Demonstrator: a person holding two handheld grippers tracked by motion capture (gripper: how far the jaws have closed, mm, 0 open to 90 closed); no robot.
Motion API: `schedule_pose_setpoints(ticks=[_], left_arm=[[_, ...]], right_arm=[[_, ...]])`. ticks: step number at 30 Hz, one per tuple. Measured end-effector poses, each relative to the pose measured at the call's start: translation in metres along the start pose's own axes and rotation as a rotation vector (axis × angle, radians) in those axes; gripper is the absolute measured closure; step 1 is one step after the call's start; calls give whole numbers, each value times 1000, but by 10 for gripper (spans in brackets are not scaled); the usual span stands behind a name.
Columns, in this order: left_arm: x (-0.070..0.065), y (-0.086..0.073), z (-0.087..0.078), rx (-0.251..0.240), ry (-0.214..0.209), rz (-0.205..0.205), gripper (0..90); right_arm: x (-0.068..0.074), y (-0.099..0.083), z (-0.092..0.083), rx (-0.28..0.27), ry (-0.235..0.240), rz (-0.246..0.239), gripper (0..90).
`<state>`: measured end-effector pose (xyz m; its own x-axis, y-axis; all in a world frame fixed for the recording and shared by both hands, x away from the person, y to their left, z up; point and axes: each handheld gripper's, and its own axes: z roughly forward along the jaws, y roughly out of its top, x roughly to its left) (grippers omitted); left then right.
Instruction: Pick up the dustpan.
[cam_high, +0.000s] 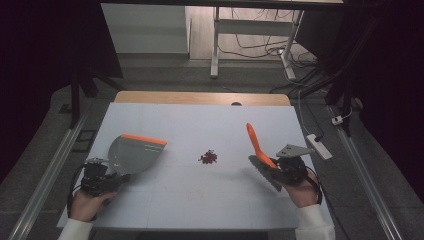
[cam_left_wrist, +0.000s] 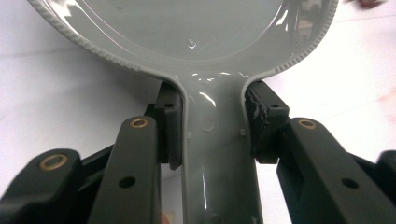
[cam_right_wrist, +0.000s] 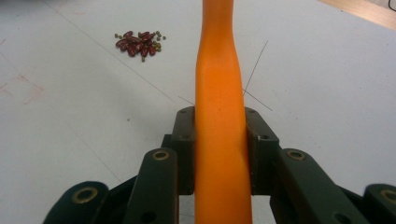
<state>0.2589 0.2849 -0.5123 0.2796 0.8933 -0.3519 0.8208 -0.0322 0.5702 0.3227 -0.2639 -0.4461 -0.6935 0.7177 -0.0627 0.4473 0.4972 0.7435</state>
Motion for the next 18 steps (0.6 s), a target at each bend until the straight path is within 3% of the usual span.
schedule_pose_setpoints(ticks=[4, 13, 18], left_arm=[[0, 2, -3, -24, -27, 26, 617], [-2, 9, 1, -59, -55, 82, 617], [-2, 16, 6, -79, -55, 87, 617]], right_arm=[[1, 1, 1, -15, 32, 25, 699], [2, 3, 3, -14, 17, 23, 700], [1, 4, 4, -16, 15, 20, 700]])
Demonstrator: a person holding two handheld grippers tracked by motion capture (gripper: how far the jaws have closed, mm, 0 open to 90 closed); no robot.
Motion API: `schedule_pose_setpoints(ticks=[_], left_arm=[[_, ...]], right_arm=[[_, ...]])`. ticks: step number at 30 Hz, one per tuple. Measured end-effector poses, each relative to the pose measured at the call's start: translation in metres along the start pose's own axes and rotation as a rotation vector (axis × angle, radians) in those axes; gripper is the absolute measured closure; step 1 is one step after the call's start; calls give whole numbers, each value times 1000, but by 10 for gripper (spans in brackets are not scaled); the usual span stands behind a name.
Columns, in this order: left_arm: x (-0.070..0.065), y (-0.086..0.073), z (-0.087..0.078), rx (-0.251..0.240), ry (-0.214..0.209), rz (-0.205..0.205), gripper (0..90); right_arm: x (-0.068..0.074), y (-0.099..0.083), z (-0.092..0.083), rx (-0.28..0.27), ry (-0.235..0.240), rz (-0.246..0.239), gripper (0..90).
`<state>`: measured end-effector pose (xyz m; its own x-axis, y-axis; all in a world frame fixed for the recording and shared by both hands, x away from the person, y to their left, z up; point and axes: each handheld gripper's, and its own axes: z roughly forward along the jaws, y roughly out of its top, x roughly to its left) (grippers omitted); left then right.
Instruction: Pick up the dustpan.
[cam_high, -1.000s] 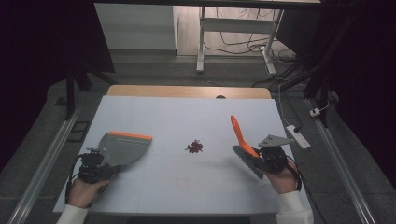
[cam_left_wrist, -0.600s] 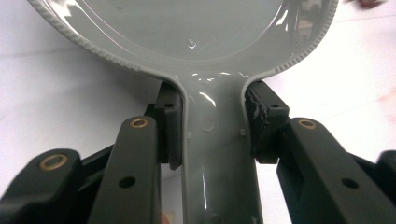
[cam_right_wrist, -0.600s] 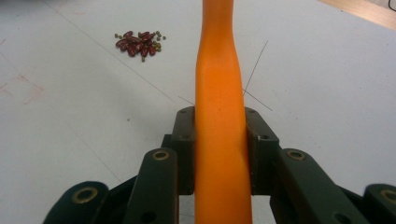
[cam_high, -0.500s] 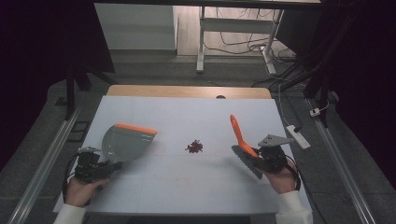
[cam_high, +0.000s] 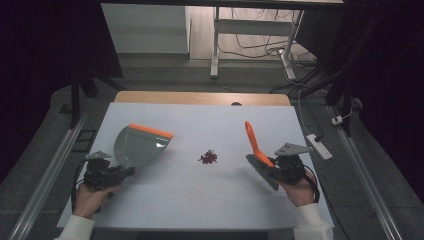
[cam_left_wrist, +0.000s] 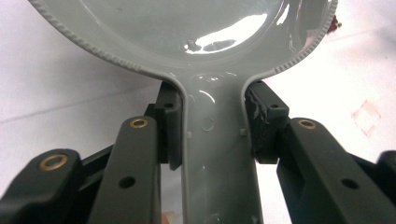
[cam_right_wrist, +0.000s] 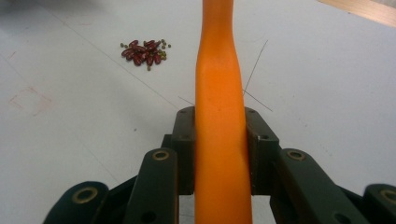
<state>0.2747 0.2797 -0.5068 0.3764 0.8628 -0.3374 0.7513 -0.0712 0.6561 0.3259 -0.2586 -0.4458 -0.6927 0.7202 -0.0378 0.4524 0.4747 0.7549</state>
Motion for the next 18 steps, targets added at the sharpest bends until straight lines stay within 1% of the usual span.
schedule_pose_setpoints(ticks=[4, 8, 11, 15, 18], left_arm=[[-2, 6, 5, 0, -10, 31, 617], [-2, 10, 7, -2, -44, 74, 617], [-1, 10, 5, -3, -69, 95, 617], [-1, 10, 3, -14, -87, 121, 617], [-3, 9, 4, -14, -105, 154, 617]], right_arm=[[0, 0, 1, -1, 3, 8, 700], [-4, 1, 1, -2, -5, 15, 699], [-5, 2, 1, -5, -14, 25, 700], [-4, 6, 5, -8, -14, 27, 700], [-3, 8, 7, -6, -16, 21, 700]])
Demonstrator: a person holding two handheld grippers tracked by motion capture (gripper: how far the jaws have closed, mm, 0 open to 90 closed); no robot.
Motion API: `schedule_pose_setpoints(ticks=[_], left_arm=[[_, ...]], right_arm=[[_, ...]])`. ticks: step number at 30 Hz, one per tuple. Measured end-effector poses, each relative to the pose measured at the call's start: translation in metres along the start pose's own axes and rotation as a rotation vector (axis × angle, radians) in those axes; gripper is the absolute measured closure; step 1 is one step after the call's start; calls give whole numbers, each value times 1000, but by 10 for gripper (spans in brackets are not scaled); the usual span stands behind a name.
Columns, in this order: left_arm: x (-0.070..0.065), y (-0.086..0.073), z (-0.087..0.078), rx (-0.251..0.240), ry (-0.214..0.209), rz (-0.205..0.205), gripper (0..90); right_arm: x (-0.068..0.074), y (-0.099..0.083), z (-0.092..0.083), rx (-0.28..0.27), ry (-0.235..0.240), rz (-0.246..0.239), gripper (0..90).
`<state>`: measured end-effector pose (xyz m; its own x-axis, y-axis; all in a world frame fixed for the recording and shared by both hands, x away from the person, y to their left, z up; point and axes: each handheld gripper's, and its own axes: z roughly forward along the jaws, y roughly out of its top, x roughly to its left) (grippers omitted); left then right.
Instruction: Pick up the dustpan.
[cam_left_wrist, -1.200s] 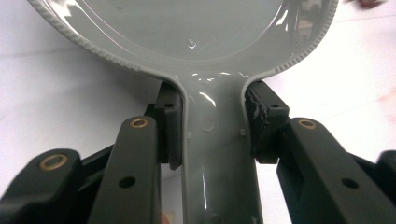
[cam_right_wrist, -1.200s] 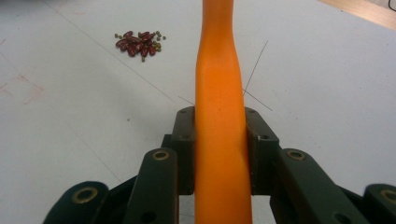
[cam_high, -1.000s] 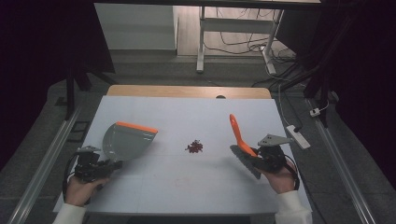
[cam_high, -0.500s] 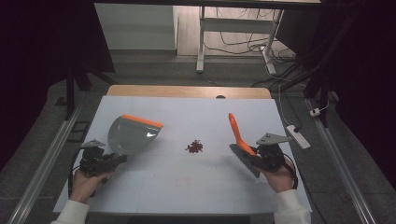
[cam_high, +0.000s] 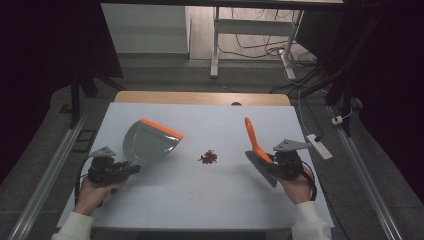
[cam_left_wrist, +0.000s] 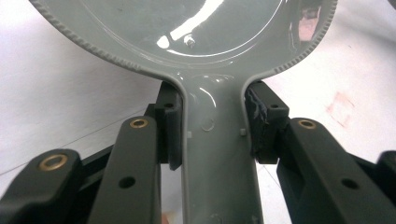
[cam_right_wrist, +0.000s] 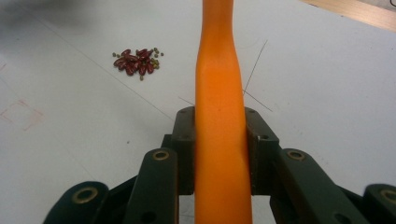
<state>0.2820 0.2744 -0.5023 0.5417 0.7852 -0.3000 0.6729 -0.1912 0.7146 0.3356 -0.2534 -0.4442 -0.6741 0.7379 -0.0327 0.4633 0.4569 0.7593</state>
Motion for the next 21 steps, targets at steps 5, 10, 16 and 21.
schedule_pose_setpoints(ticks=[5, 10, 16, 21], left_arm=[[-5, 1, 5, 14, -26, 49, 617], [-8, 1, 12, 31, -31, 63, 617], [-10, 6, 19, 54, -51, 114, 617], [-13, 15, 20, 71, -72, 153, 616]], right_arm=[[0, 5, 0, -7, -8, -8, 700], [-2, 11, 2, -21, -9, -11, 699], [-3, 19, 5, -39, -4, -13, 700], [-1, 28, 10, -42, -7, -27, 700]])
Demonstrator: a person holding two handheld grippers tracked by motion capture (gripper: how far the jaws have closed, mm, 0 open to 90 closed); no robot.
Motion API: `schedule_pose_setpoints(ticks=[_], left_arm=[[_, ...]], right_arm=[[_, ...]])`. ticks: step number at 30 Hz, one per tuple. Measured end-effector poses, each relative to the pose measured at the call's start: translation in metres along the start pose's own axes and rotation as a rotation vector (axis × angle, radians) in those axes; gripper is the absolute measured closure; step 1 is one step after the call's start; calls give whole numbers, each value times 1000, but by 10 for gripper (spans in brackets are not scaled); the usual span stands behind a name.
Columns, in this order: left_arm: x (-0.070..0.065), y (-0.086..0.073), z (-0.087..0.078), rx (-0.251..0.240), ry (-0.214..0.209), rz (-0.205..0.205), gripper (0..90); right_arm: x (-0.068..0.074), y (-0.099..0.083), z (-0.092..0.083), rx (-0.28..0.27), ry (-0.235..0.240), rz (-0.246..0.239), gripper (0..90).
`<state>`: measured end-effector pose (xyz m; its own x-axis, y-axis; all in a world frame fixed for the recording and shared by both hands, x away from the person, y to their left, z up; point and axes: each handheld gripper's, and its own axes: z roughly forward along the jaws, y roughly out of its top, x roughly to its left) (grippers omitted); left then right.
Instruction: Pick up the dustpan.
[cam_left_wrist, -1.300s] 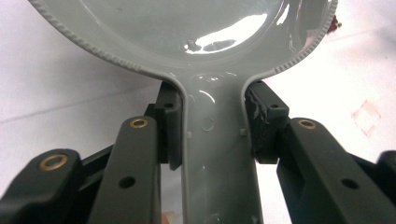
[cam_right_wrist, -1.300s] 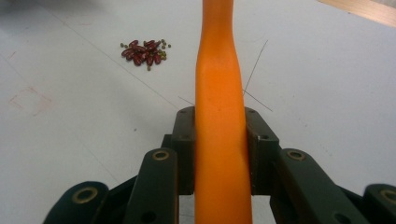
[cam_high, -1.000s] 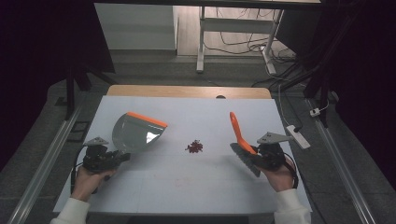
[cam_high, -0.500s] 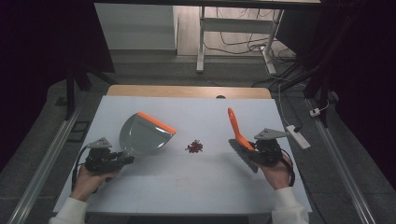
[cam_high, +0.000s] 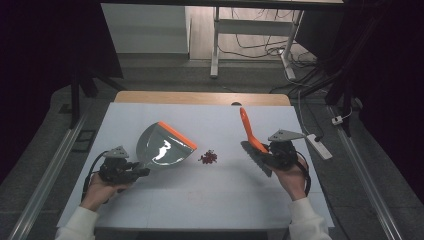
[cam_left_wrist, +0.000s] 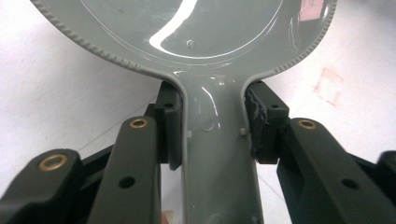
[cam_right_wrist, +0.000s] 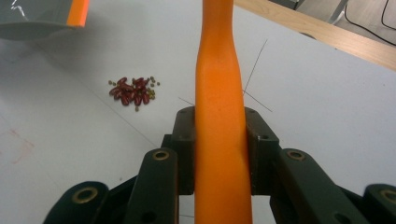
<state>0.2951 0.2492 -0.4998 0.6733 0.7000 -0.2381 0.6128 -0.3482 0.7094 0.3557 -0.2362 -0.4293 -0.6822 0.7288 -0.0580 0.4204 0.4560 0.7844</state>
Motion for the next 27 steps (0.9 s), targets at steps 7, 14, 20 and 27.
schedule_pose_setpoints(ticks=[7, 14, 20, 27], left_arm=[[-5, 16, 8, 49, -33, 79, 616], [-12, 19, 7, 65, -57, 133, 616], [-19, 16, 5, 101, -85, 172, 616], [-26, 12, 5, 152, -92, 218, 616]], right_arm=[[3, 15, 10, -19, 19, 3, 700], [4, 23, 30, -9, 43, 4, 700], [8, 26, 44, 8, 57, -3, 699], [12, 30, 57, 15, 67, -13, 700]])
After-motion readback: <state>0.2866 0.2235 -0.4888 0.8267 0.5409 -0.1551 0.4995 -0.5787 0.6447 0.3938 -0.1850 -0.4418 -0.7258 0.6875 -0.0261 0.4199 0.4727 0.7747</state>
